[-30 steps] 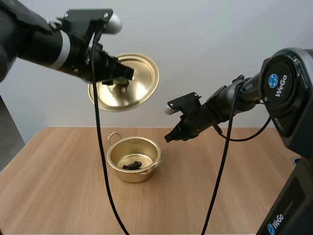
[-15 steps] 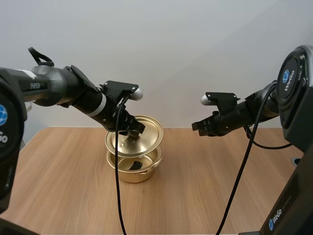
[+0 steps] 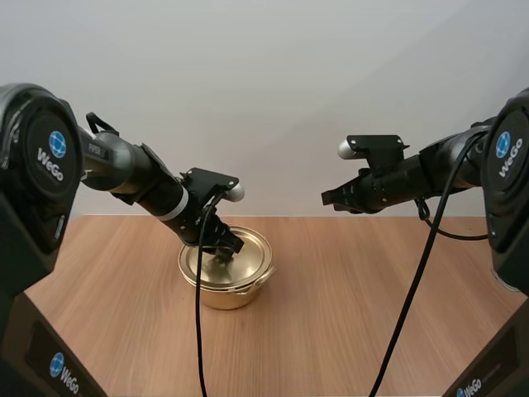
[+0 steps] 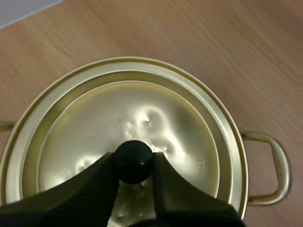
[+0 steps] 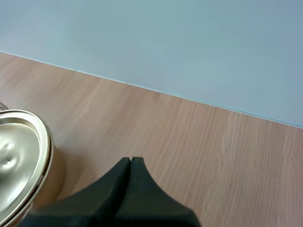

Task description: Open the pot, put the car inside, and close it

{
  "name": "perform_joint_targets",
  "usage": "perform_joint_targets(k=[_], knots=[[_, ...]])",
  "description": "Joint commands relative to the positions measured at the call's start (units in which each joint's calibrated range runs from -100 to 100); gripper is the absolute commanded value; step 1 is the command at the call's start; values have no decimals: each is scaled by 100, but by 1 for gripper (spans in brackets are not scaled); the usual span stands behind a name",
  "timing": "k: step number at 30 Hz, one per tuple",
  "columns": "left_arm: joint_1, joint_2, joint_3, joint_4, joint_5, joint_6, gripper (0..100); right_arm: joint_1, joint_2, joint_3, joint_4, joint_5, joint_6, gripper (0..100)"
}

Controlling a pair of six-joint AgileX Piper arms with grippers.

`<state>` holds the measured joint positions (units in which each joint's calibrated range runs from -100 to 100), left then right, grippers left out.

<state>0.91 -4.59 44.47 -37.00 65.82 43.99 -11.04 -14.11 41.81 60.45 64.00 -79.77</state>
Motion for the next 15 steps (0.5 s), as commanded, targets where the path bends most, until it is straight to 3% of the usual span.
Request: perform_joint_targets(k=[1,4,7,13,15], knots=[[-4,27,8,15,195,83,6,-2,4,1,-2,-4,-4,0],[-4,13,8,-11,230,105,38,-2,-5,1,-32,-4,-4,0],[-4,-16,8,-31,231,5,100,-2,-5,1,-74,95,-4,0],[21,-708,-564,-65,88,-268,100,-2,-5,1,-207,272,-54,0],[29,-1185,-819,-359,-184,-101,100,-2,-34,1,-207,305,-180,0]])
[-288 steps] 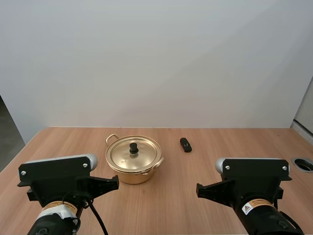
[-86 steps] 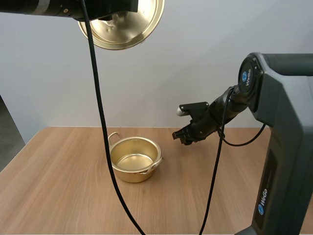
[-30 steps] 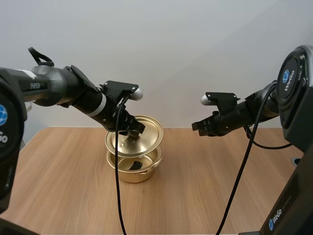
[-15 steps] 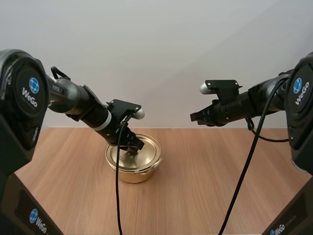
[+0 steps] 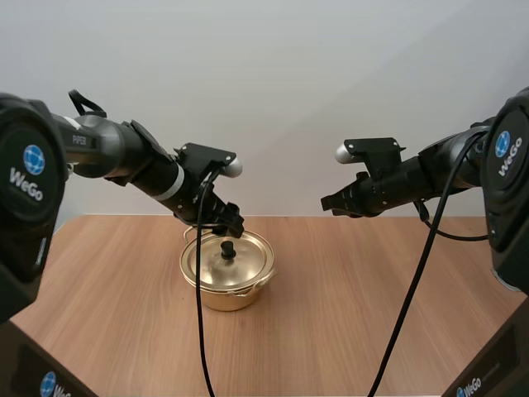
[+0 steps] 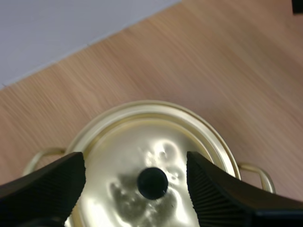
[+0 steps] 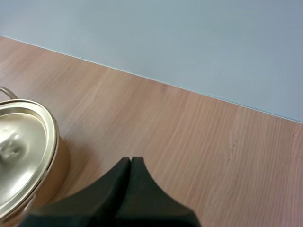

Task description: Open the pot, put the car inside, and close it

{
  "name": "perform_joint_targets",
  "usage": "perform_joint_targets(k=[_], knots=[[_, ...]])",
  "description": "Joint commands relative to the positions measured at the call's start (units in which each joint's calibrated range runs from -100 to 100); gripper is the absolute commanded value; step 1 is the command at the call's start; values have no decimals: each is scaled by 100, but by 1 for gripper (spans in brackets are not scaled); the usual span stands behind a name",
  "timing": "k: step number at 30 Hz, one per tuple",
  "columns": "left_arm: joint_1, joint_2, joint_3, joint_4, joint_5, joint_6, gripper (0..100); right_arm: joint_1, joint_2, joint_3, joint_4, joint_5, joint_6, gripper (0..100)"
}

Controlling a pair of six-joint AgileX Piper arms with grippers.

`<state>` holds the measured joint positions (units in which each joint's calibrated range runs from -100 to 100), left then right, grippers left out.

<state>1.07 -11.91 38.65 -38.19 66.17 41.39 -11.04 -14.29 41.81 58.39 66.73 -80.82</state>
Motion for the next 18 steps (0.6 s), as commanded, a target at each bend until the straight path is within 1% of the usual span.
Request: perform_joint_targets(k=[1,2,3,5,6,9,11,13,15,18], knots=[[47,-762,-324,-535,-366,309,100,-2,-39,1,-1,32,-104,0],[83,-1020,-353,-859,-473,477,100,-2,-73,1,10,49,-127,0],[143,-1387,-358,-1375,-536,696,100,-9,-132,1,56,49,-167,0],[299,-2086,-249,-2243,-373,893,100,-8,-307,1,252,49,-291,0],[399,-2508,-136,-2635,-271,959,100,-8,-431,1,353,49,-329,0],[668,-3727,394,-3301,-207,1243,100,-10,-911,1,816,49,-414,0],[820,-4648,839,-3430,-417,1360,100,-10,-1303,1,1112,49,-438,0],[928,-5555,1416,-3457,-1036,1341,100,-10,-1811,97,1445,49,-539,0],[975,-6330,2060,-3486,-2064,1162,100,-10,-2361,302,1754,49,-835,0],[975,-7409,2939,-3495,-4144,820,100,-10,-3368,834,2088,49,-1392,0]])
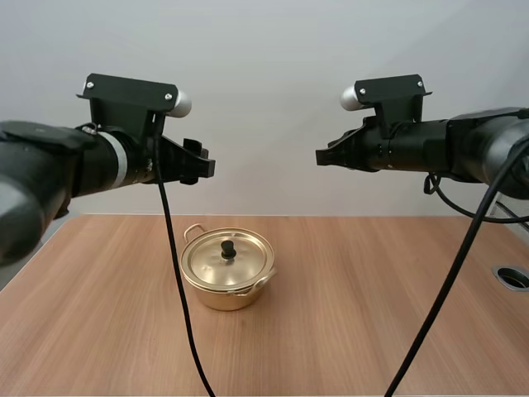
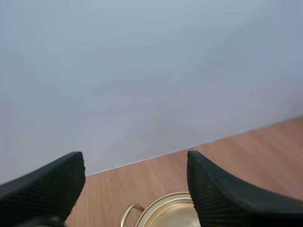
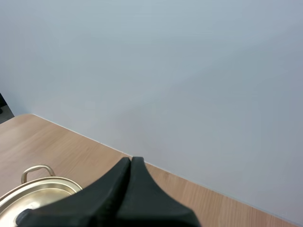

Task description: Open the pot, put the car inside, and close it

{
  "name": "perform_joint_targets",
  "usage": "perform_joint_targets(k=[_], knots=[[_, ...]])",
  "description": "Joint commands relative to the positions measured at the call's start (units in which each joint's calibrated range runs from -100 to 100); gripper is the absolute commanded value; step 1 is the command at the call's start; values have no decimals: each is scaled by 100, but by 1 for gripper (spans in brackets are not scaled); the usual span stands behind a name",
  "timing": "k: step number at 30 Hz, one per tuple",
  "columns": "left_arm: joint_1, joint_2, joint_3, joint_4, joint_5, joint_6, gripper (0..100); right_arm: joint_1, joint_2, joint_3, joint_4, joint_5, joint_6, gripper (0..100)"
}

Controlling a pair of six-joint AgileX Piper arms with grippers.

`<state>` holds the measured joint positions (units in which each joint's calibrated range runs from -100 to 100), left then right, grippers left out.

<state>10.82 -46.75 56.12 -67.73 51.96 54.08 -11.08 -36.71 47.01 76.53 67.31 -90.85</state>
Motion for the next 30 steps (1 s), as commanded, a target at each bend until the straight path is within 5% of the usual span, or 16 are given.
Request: perform_joint_targets(k=[1,7,10,13,17,24,27,30], knots=[[1,-4229,1487,-542,-3281,-477,100,-6,-1432,553,364,-9,-515,0],[1,-5325,2812,-530,-3986,-477,100,-6,-2906,2065,-47,-745,-487,0],[8,-5325,3236,-480,-3980,-477,100,-6,-3431,2783,-816,-1814,350,0],[8,-5325,3566,865,-3979,-550,100,-6,-3534,3314,-1749,-2834,1580,0],[8,-5325,3881,2024,-3476,-2332,100,-6,-3534,3681,-2879,-2526,2302,0],[1,-5325,4388,5101,-3297,-6007,100,57,-3605,3717,-3188,-1224,2302,0],[-6,-5325,4388,5484,-3437,-6502,100,422,-4128,3751,-3788,-1263,2596,0],[-6,-5325,4388,5485,-2980,-6373,100,787,-4971,3751,-4831,-1263,3744,0]])
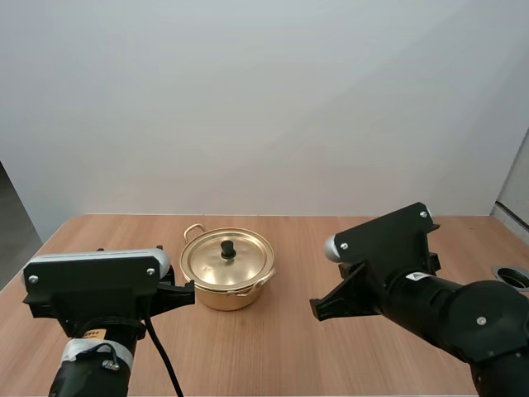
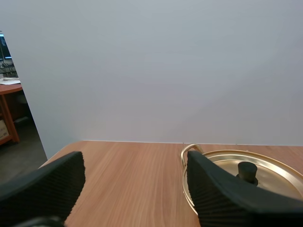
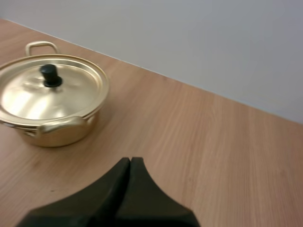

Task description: Open the pot, put the car inside, and close it

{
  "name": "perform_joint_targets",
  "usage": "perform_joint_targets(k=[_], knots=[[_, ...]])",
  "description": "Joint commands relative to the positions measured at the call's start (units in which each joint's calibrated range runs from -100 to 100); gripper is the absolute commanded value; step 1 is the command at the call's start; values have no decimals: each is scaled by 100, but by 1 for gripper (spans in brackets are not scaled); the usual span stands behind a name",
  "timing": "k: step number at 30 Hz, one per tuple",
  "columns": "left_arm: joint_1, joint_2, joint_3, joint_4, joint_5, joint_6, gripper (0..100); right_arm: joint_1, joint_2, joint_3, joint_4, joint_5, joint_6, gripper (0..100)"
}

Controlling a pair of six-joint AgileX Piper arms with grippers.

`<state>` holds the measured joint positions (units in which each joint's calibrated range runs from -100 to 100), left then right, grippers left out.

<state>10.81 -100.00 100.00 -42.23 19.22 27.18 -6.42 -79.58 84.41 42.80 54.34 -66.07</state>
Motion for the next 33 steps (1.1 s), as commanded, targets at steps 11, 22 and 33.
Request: perform_joint_targets(k=[11,22,33], knots=[[-5,0,0,2453,938,-3113,100,467,-2042,472,-3369,-1326,3685,0],[-5,0,0,2163,1336,-2517,0,467,-2042,1559,-4048,-2282,4860,0],[-5,0,0,1753,1920,-2517,0,467,-2042,1559,-4116,-2297,4892,0]])
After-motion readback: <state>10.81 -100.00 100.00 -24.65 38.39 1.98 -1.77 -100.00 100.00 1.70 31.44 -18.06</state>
